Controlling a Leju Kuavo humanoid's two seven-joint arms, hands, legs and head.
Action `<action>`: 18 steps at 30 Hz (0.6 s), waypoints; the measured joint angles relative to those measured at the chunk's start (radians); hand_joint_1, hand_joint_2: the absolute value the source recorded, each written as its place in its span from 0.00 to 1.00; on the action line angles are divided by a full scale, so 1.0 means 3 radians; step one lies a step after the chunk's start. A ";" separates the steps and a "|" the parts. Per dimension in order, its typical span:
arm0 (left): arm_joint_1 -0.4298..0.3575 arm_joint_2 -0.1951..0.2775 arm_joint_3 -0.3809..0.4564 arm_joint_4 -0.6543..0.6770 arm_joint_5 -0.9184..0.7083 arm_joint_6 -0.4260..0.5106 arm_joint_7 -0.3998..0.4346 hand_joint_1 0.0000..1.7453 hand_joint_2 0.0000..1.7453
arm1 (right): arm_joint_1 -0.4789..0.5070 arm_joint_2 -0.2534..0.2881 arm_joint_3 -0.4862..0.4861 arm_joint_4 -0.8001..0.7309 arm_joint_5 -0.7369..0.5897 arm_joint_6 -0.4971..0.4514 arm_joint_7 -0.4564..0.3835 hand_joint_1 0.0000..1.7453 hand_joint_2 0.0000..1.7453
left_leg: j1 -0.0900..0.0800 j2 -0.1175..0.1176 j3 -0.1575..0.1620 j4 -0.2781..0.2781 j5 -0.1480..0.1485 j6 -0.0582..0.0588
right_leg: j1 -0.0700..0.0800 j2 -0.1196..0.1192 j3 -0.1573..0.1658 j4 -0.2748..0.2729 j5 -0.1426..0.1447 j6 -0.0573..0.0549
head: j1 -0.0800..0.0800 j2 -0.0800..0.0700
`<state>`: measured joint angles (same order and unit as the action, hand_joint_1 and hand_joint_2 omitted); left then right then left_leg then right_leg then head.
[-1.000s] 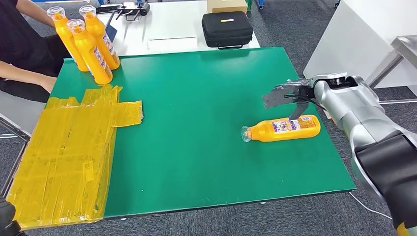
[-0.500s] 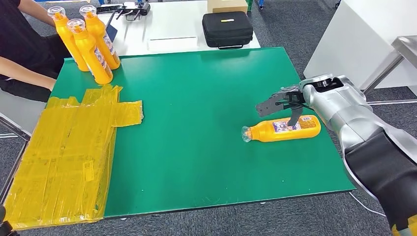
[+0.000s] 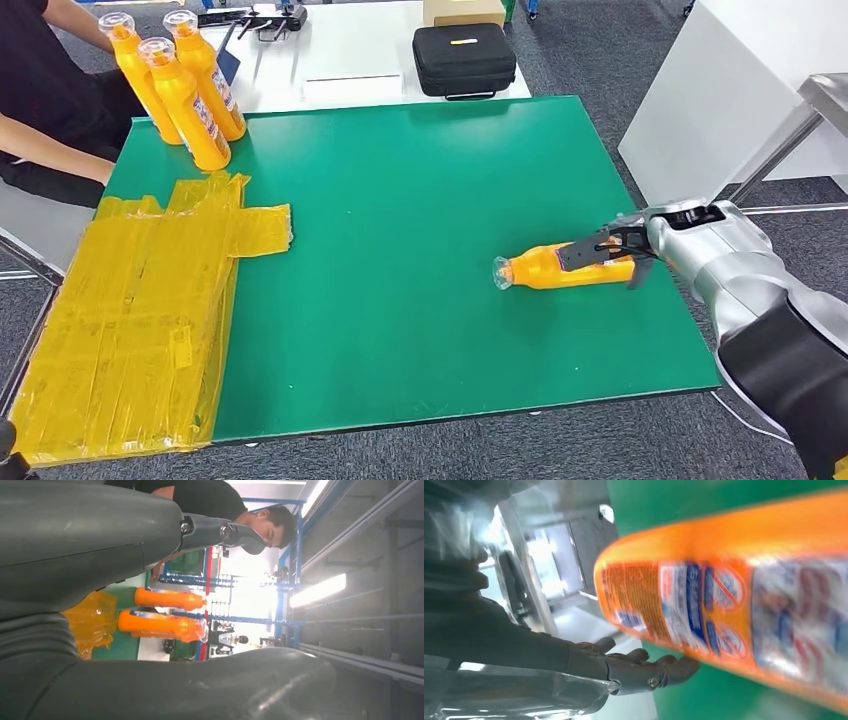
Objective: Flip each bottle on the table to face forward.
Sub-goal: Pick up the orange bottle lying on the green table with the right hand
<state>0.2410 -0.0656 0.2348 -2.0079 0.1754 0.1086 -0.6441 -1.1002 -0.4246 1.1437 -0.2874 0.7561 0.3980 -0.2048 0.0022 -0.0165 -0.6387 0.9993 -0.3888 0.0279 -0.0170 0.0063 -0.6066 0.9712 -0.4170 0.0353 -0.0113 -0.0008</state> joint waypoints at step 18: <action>0.0009 0.0045 -0.0235 0.0043 -0.0058 0.0020 0.0029 0.00 0.00 | 0.0415 -0.0381 -0.0038 0.0051 -0.0200 -0.0486 0.0112 1.00 1.00 | 0.0001 0.0003 0.0003 -0.0001 -0.0001 0.0000 | 0.0001 0.0001 0.0004 0.0000 0.0000 0.0000 | 0.0000 0.0000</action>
<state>0.2437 -0.0523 0.1643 -1.9951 0.1579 0.1146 -0.6354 -0.9758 -0.5389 1.1322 -0.2722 0.6962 0.2523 -0.1711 0.0024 -0.0157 -0.6379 0.9990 -0.3891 0.0281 -0.0166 0.0065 -0.6053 0.9711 -0.4171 0.0354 -0.0115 -0.0008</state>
